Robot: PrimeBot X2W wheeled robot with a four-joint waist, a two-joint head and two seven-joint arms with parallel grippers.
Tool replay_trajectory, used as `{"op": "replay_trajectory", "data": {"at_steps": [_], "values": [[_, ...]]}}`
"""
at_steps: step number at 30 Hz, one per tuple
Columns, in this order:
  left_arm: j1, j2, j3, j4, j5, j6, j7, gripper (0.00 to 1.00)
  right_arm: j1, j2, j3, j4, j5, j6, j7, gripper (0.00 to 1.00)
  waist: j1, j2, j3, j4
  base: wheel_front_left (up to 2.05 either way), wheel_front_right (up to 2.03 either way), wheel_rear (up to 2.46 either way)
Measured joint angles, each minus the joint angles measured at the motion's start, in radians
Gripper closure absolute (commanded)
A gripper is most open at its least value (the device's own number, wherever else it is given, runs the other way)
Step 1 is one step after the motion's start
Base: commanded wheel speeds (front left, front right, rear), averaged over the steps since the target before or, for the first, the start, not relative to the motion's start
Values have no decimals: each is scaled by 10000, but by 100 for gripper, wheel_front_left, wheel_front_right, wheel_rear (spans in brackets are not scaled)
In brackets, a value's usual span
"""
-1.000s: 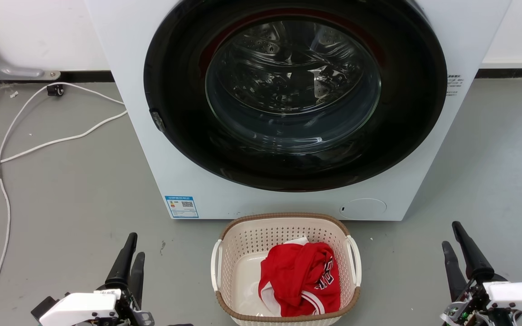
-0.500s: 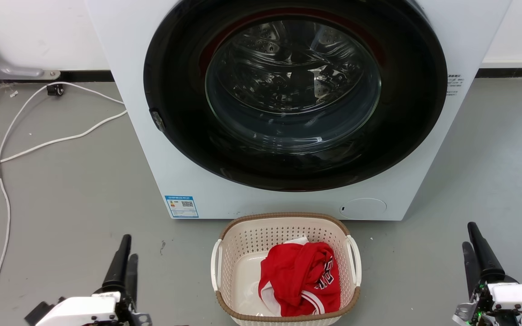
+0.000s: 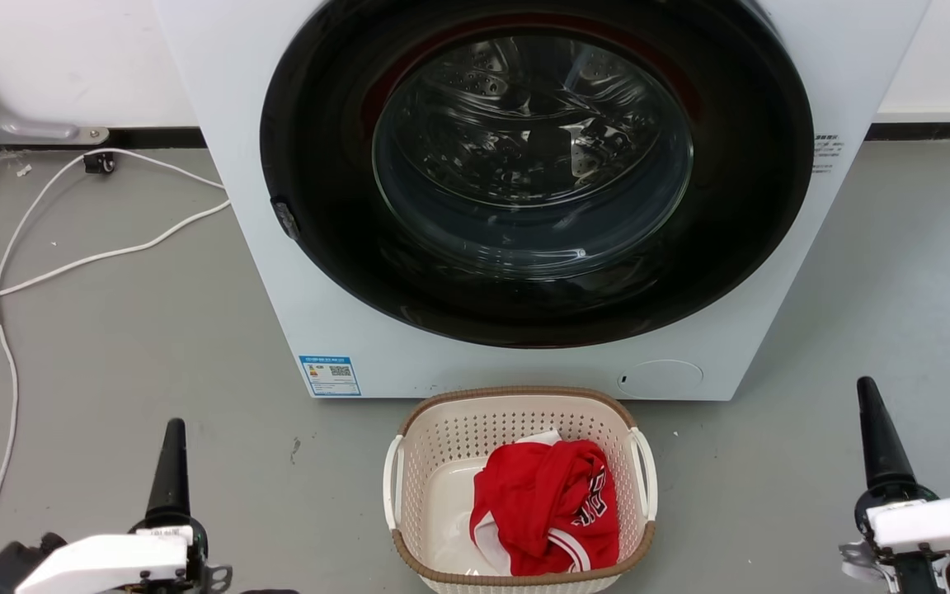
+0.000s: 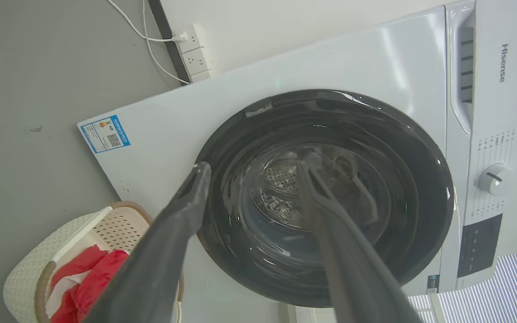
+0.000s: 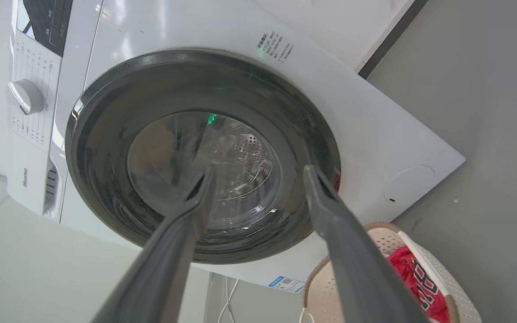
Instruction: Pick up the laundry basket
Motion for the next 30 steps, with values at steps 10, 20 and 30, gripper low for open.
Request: {"op": "replay_trajectory", "data": {"at_steps": [10, 20, 30], "values": [[214, 2, -617, -1360, 2406, 504, -399, 0, 23, 0, 355, -1081, -2987, 0, -435, 0, 0, 0, 71, 14, 0, 0, 0], [422, 10, -1572, -2102, 5191, 759, -725, 0, 216, 6, 694, -1486, -4851, 0, -732, 0, 0, 0, 98, 0, 0, 0, 0], [558, 19, -2773, -2291, 7607, 1239, -991, 0, 371, 6, 968, -1396, -6263, 2, -1020, 0, 0, 0, 97, -49, 0, 0, 0]]}}
